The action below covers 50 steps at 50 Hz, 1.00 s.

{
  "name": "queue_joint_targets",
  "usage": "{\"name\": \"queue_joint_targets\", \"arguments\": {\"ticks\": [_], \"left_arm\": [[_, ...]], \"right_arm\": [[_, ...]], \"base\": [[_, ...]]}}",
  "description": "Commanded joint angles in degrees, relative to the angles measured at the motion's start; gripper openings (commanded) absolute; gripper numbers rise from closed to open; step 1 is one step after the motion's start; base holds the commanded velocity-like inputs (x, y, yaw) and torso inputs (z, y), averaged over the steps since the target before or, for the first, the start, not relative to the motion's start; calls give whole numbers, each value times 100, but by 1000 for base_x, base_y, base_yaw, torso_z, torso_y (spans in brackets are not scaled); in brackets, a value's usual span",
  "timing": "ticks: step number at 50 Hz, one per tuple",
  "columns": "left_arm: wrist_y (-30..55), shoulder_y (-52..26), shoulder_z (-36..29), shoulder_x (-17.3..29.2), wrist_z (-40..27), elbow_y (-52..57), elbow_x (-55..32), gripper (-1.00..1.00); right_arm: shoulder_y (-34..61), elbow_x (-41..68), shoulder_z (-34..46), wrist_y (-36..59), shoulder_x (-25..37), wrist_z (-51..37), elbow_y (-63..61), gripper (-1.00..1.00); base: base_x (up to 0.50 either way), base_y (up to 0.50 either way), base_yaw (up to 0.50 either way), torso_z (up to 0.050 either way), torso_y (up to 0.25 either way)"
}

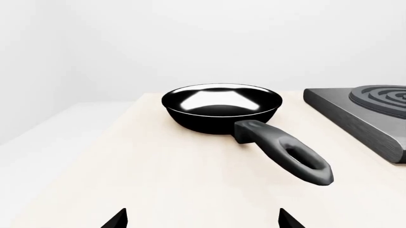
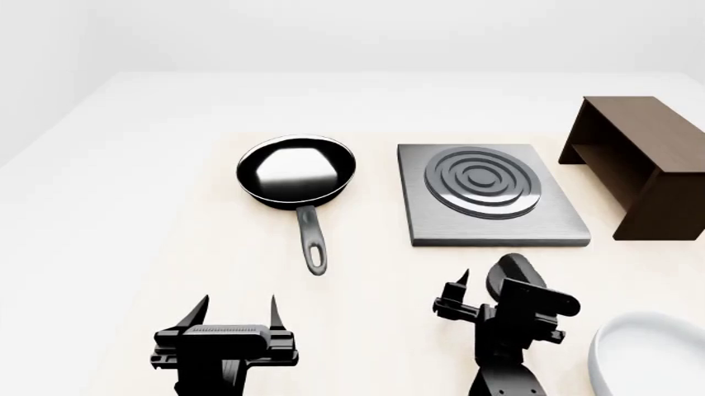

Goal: Turn on the stove.

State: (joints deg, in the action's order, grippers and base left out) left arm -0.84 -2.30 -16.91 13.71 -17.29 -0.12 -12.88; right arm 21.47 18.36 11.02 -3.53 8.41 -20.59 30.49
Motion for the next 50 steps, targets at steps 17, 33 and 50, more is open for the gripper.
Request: {"name": "queue_joint_targets", "arguments": {"ticks": [17, 33, 50], "left_arm": [[-130, 24, 24, -34, 78, -21, 33, 100], [-114, 13, -14, -2, 40, 5, -3, 100], [-132, 10, -54, 29, 5, 3, -33, 100]], "right_arm": [[-98, 268, -503, 6, -64, -479, -63, 100], [-145, 152, -302, -74, -41, -457, -121, 100], [-247, 202, -173, -41, 2, -390, -323, 100]], "base": [[0, 0, 0, 0, 0], [0, 0, 0, 0, 0], [0, 0, 0, 0, 0]]}}
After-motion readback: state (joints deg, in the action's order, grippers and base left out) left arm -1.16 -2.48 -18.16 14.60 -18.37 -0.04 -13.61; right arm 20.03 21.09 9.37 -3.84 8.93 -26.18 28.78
